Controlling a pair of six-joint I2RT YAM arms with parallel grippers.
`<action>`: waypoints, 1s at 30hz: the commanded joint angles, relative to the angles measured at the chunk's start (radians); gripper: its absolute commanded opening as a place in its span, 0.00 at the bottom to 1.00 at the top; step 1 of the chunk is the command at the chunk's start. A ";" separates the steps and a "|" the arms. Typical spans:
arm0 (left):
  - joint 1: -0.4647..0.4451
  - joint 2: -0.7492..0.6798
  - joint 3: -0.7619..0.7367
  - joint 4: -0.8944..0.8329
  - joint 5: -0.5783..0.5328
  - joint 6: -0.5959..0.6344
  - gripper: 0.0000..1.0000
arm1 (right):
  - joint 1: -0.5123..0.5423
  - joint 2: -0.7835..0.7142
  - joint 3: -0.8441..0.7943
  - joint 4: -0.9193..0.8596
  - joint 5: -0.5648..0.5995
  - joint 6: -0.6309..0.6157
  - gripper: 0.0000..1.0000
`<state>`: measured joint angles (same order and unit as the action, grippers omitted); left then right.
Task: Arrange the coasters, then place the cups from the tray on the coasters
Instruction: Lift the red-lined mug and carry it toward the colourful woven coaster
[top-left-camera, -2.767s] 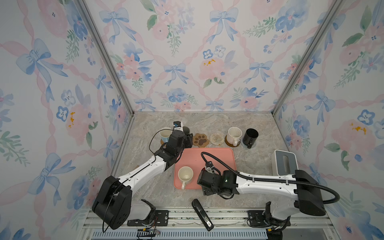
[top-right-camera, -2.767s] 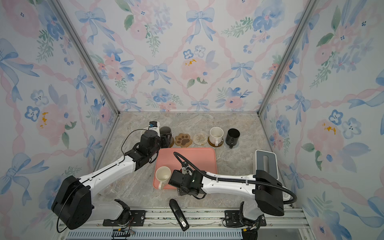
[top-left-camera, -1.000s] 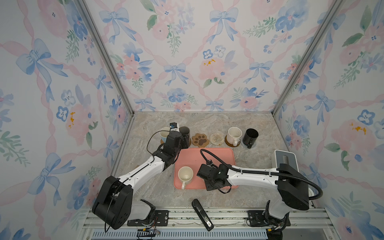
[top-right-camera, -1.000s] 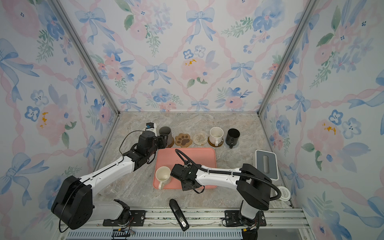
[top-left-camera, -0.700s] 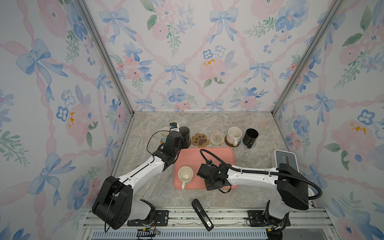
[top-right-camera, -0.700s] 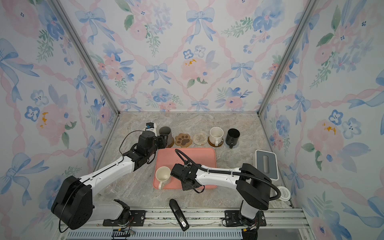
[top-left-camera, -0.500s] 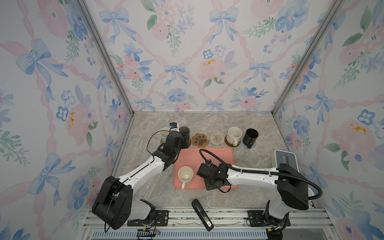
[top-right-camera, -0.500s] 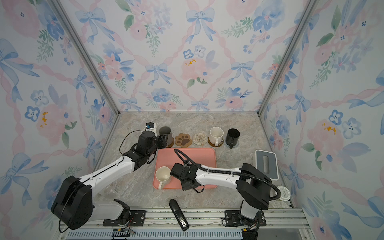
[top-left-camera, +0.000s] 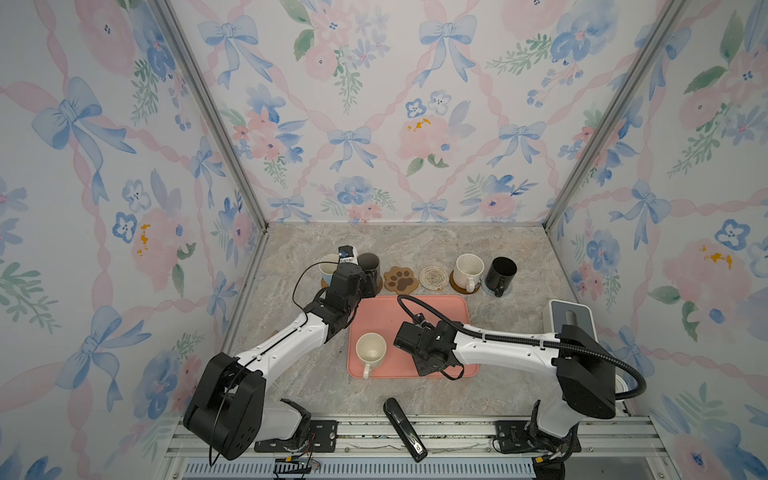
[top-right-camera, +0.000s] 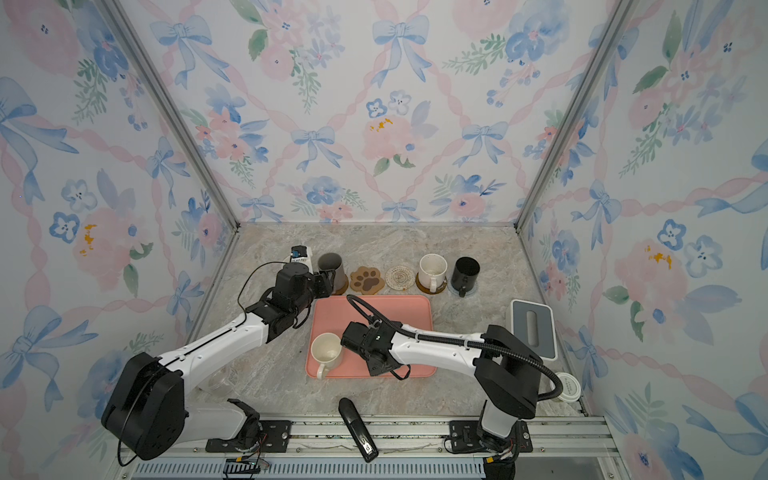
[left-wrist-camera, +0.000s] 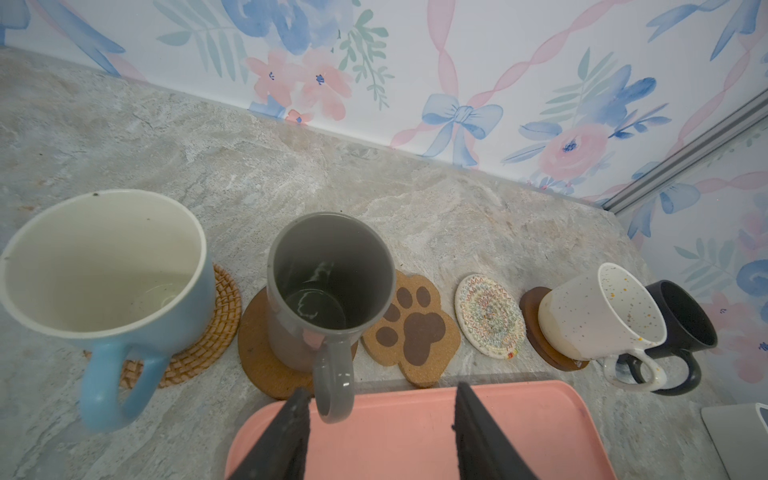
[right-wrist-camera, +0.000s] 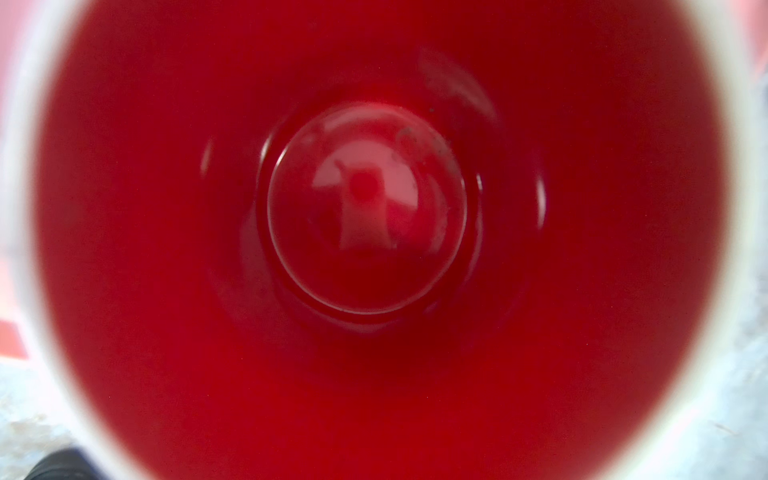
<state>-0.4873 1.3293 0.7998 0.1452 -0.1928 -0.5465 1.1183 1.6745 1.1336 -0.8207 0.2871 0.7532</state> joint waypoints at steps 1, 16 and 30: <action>0.007 -0.035 -0.015 0.014 0.004 -0.007 0.52 | -0.044 -0.072 0.048 -0.014 0.072 -0.057 0.00; 0.024 -0.100 -0.054 0.009 -0.021 -0.007 0.53 | -0.262 -0.041 0.188 0.170 0.029 -0.289 0.00; 0.028 -0.109 -0.086 0.035 -0.011 -0.013 0.54 | -0.410 0.165 0.416 0.184 0.058 -0.408 0.00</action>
<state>-0.4641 1.2175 0.7200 0.1631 -0.2005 -0.5533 0.7383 1.8198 1.4937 -0.6754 0.2974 0.3733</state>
